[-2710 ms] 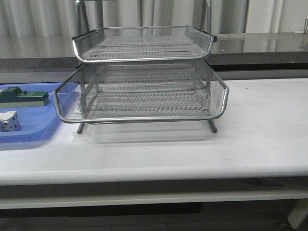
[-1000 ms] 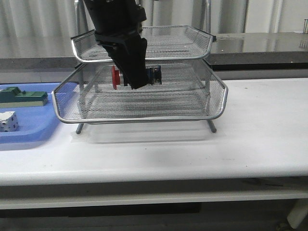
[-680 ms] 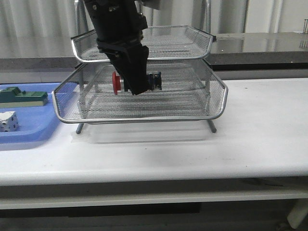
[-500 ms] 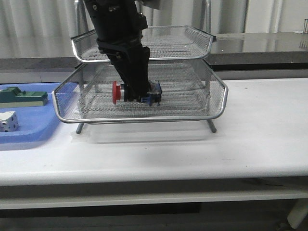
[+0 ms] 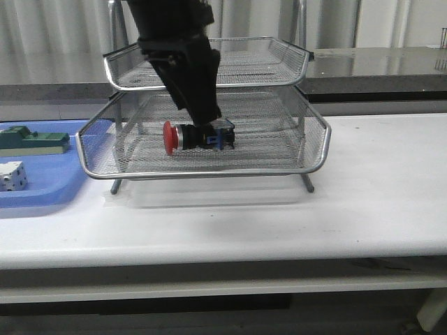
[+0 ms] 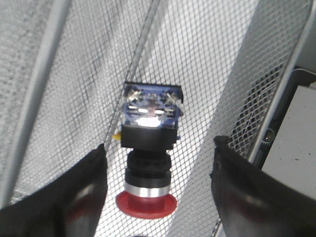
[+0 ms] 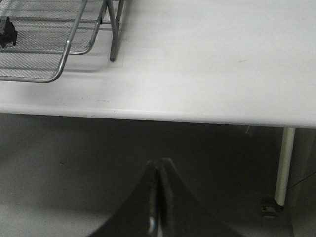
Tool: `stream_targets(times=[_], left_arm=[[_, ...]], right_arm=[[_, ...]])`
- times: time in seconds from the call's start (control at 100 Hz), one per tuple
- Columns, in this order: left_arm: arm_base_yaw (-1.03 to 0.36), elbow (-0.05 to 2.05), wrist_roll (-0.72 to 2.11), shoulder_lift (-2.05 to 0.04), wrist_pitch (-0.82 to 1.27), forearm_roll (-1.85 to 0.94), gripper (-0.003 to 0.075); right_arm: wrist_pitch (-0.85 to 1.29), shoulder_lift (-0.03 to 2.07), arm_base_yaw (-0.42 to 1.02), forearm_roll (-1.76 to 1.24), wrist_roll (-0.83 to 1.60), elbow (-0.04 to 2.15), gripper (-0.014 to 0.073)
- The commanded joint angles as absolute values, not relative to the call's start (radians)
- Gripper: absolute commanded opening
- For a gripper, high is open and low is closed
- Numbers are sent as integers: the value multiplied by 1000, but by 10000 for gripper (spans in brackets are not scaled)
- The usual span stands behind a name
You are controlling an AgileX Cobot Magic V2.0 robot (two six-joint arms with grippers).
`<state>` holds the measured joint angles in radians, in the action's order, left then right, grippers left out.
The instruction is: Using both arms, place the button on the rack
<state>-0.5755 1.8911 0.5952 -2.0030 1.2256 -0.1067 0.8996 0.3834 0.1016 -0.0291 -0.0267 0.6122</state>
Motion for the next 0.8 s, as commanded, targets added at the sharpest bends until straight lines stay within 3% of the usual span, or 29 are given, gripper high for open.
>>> stream_targets(times=[0.0, 0.41, 0.61, 0.79], left_arm=[[-576, 1968, 560, -1936, 1270, -132, 440], [-431, 1987, 382, -1787, 1270, -136, 436], [-347, 1965, 350, -1695, 1258, -136, 357], [-293, 1893, 328, -1598, 1186, -136, 349]], right_arm=[[833, 389, 101, -28, -28, 647, -71], [833, 389, 101, -28, -28, 647, -71], [833, 389, 101, -28, -28, 647, -71], [833, 389, 101, -28, -28, 647, -71]])
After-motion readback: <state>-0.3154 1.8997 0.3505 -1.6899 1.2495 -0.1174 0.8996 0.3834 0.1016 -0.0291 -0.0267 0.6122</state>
